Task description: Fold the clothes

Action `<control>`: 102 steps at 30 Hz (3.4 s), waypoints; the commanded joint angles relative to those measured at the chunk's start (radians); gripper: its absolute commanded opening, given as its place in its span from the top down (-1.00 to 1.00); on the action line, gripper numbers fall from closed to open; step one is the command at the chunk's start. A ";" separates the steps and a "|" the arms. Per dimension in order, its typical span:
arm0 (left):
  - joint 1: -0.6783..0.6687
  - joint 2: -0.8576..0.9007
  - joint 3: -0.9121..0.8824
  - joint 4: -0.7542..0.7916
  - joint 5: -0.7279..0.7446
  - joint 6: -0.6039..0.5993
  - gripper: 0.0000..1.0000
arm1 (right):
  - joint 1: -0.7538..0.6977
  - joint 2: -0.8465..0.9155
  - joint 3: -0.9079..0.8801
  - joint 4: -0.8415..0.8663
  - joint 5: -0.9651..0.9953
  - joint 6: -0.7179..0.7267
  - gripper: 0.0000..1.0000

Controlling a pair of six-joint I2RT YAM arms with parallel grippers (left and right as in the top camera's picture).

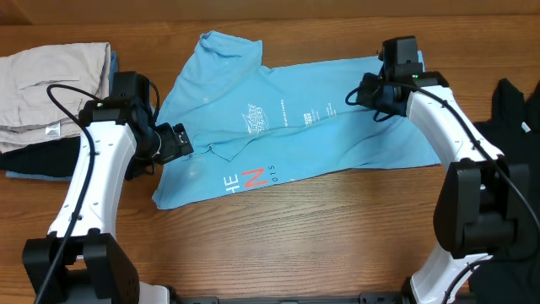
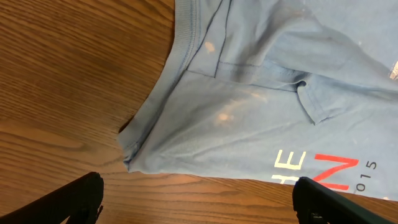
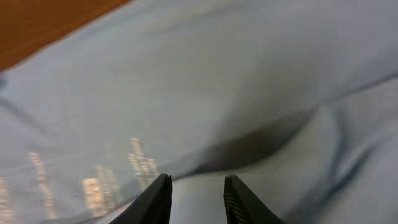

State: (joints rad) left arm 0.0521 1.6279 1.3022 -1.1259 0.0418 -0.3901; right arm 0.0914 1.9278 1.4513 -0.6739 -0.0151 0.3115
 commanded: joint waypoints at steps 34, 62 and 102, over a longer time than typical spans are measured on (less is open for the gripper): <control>-0.013 0.360 -0.005 0.406 -0.039 0.113 -0.20 | -0.248 -0.048 0.023 -0.054 0.111 -0.051 -1.00; 0.021 0.468 0.654 -0.143 0.106 0.126 -0.97 | -0.248 -0.048 0.023 -0.095 -0.032 -0.050 -1.00; 0.026 0.468 0.724 -0.195 0.191 0.106 -0.90 | -0.323 -0.080 -0.011 -0.481 0.040 -0.020 0.83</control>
State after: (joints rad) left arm 0.0765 2.0987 1.9472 -1.3113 0.1329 -0.2707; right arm -0.2462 1.8767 1.2648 -1.1034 0.1139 0.3958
